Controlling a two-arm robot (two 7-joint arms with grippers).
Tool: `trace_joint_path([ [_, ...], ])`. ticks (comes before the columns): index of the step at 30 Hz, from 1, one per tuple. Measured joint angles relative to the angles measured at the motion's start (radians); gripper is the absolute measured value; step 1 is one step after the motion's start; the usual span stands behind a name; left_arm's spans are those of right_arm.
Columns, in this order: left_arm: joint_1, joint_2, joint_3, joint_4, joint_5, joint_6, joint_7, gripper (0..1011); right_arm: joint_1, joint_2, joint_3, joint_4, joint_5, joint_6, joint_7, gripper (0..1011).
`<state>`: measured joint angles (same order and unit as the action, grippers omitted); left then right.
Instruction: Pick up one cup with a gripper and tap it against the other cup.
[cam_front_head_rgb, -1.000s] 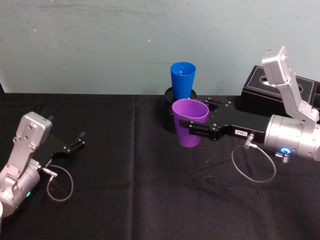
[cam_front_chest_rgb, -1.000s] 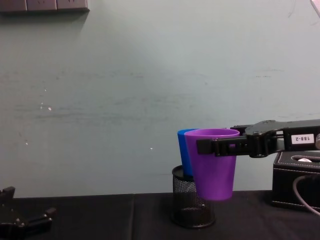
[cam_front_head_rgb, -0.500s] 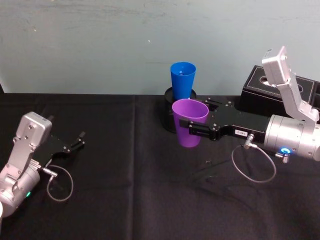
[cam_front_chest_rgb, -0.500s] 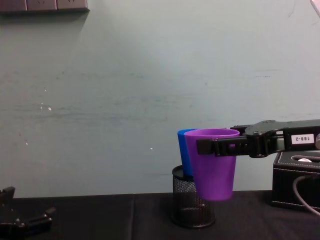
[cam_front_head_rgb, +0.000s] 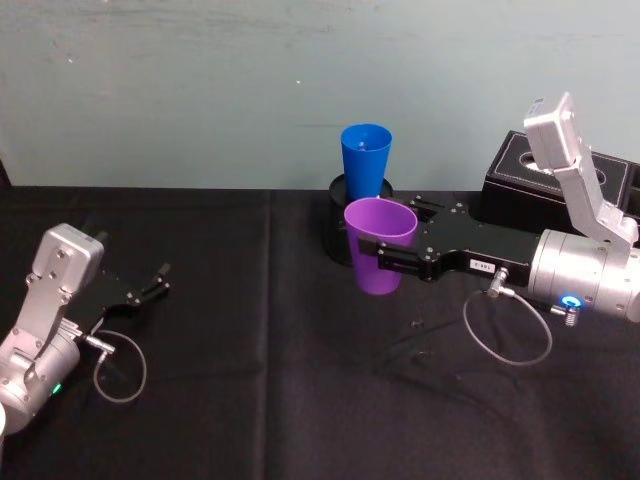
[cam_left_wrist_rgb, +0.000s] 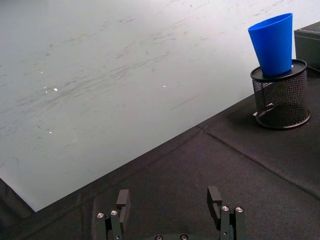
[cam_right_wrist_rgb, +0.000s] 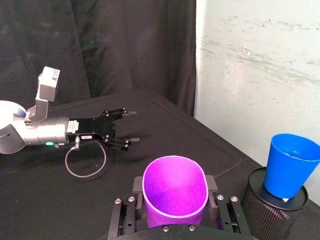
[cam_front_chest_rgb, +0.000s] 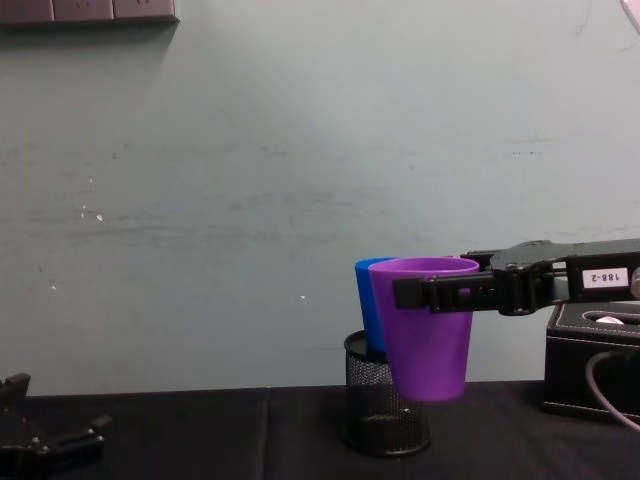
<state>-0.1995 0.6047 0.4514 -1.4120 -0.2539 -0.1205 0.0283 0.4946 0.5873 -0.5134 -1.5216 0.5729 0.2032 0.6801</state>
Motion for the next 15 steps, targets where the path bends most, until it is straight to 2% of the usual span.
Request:
trace_joint_path([
  [15,0.0,0.0,0.0,0.0,0.0,0.0,0.0,1012,0.0,0.0,0.0,0.0,0.0,0.0,0.0,719],
])
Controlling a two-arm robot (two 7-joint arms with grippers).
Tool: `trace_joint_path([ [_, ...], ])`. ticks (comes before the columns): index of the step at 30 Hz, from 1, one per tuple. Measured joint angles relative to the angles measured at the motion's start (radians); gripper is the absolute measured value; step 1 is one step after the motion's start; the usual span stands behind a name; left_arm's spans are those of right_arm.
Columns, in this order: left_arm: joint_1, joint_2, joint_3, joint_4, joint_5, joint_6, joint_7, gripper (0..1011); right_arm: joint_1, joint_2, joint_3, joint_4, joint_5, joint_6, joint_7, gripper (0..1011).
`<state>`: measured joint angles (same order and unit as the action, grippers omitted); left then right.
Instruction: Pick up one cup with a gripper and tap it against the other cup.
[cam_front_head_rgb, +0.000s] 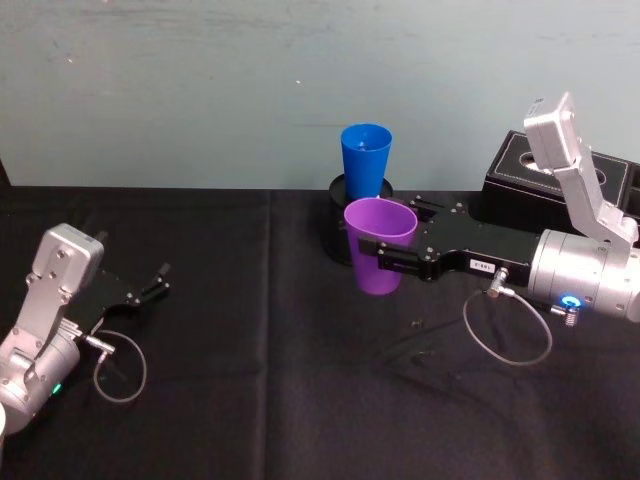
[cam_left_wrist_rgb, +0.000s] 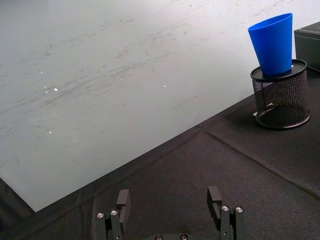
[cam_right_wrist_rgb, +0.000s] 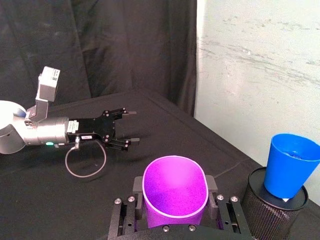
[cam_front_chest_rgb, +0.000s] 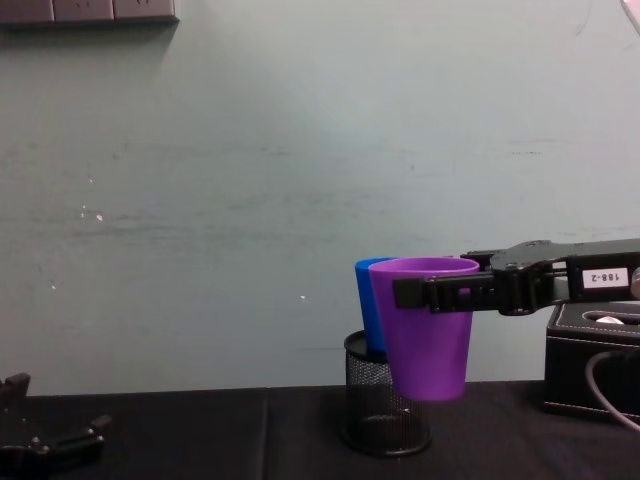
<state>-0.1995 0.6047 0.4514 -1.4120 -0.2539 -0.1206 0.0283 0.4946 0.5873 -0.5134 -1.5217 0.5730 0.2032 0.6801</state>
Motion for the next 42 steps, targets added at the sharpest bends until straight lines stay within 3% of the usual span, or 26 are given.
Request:
trace_joint_path([
  [21,0.0,0.0,0.0,0.0,0.0,0.0,0.0,1011,0.0,0.0,0.0,0.0,0.0,0.0,0.0,718],
  [25,0.0,0.0,0.0,0.0,0.0,0.0,0.0,1012,0.003,-0.002,-0.014,0.01,-0.001,-0.012,0.0,718],
  [30,0.0,0.0,0.0,0.0,0.0,0.0,0.0,1011,0.004,-0.005,-0.049,0.037,-0.016,-0.045,0.004,718],
  [42,0.0,0.0,0.0,0.0,0.0,0.0,0.0,1011,-0.038,-0.032,-0.08,0.132,-0.05,-0.169,0.017,718],
])
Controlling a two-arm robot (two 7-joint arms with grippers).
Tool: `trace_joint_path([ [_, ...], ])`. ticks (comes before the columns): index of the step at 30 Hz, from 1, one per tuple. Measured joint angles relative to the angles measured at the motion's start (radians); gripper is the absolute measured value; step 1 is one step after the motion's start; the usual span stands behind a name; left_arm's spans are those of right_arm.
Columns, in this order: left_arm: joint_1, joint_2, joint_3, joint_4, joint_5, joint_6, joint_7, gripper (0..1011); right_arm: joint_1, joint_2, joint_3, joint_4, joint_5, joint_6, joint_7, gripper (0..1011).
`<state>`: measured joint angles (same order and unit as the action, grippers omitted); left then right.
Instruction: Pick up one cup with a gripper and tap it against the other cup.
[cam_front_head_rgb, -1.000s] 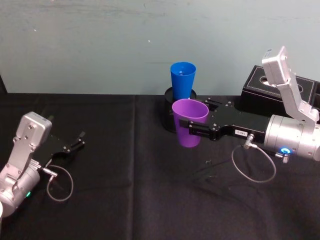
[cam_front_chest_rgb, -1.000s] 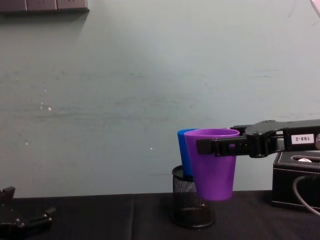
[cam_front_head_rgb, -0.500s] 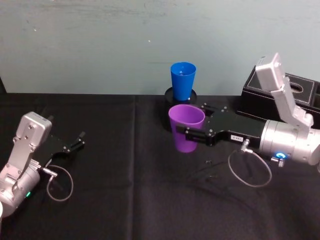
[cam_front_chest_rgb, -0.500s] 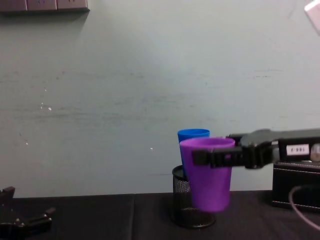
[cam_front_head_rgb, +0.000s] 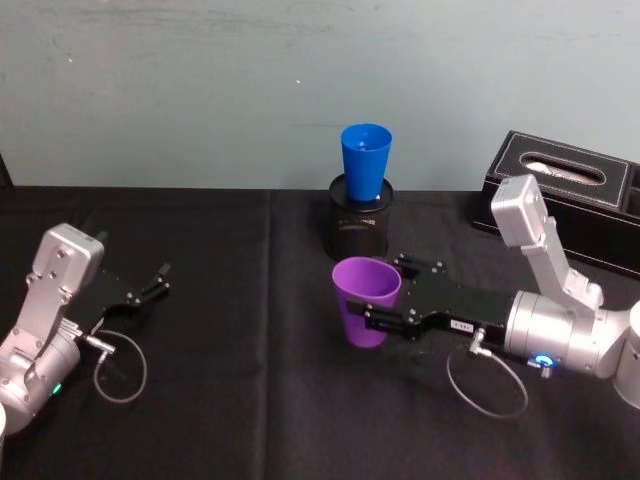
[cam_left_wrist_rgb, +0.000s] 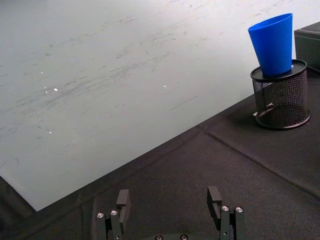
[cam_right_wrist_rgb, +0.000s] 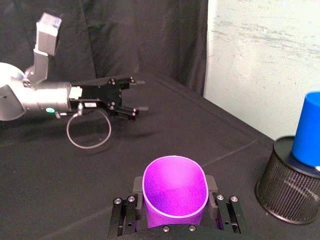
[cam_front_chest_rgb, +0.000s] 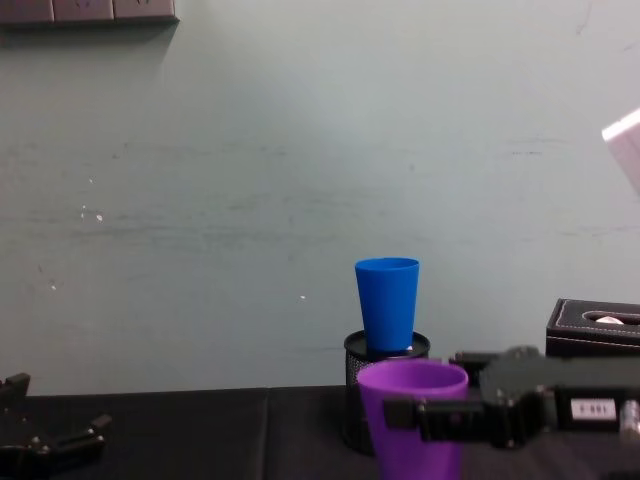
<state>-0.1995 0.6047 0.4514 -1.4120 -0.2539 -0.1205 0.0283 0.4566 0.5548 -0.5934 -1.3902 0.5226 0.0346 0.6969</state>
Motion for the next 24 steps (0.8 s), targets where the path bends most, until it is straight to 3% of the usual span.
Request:
trace_joint_path([
  [5,0.0,0.0,0.0,0.0,0.0,0.0,0.0,1012,-0.007,-0.021,-0.002,0.063,-0.015,-0.052,0.015,718],
  [24,0.0,0.0,0.0,0.0,0.0,0.0,0.0,1011,-0.006,-0.066,-0.004,0.191,-0.058,-0.122,0.069,718],
])
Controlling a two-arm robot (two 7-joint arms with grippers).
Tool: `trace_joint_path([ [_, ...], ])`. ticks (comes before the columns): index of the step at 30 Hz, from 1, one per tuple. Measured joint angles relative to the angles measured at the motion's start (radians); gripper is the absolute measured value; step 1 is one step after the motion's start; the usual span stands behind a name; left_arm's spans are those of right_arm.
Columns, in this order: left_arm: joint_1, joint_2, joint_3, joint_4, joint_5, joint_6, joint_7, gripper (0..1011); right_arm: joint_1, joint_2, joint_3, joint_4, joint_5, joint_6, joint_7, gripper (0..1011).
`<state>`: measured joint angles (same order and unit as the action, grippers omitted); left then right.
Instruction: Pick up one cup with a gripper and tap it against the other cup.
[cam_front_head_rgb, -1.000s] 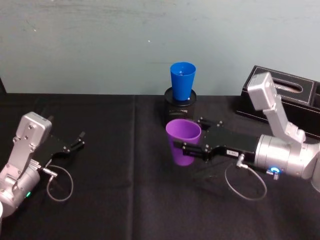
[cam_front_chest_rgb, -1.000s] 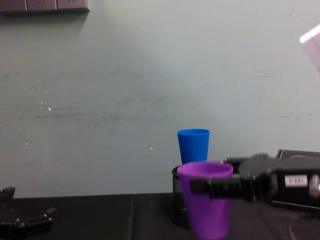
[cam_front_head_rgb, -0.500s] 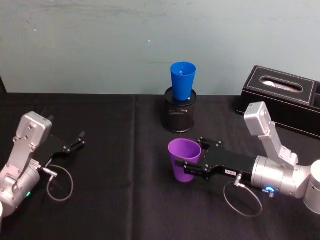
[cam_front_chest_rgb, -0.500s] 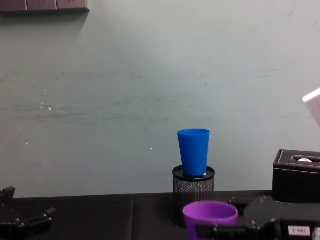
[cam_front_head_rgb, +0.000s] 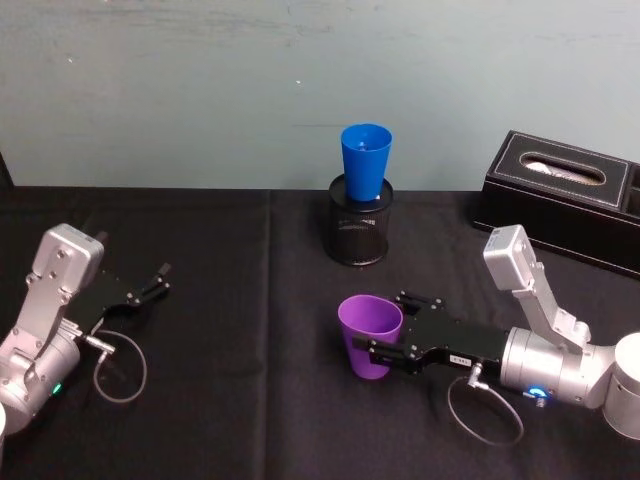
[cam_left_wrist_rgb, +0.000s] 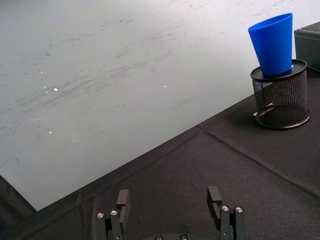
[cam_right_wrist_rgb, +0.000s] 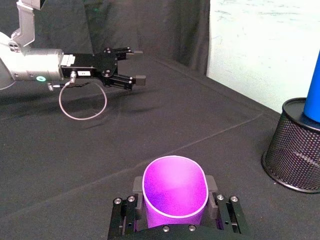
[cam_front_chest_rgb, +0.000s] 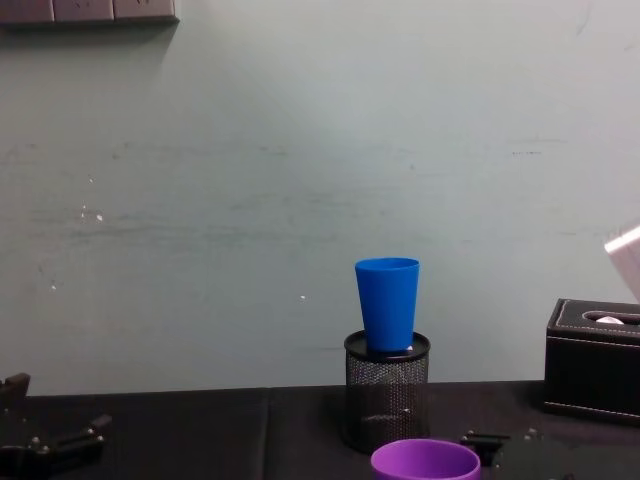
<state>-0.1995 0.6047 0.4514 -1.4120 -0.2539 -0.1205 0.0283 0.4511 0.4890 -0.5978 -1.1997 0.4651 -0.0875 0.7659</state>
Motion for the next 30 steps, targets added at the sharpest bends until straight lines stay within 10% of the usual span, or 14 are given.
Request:
trace_joint_path([
  [14,0.0,0.0,0.0,0.0,0.0,0.0,0.0,1011,0.01,-0.013,-0.006,0.025,-0.01,-0.001,0.015,724],
  [30,0.0,0.0,0.0,0.0,0.0,0.0,0.0,1011,0.007,-0.011,-0.004,0.019,-0.009,0.0,0.012,1004],
])
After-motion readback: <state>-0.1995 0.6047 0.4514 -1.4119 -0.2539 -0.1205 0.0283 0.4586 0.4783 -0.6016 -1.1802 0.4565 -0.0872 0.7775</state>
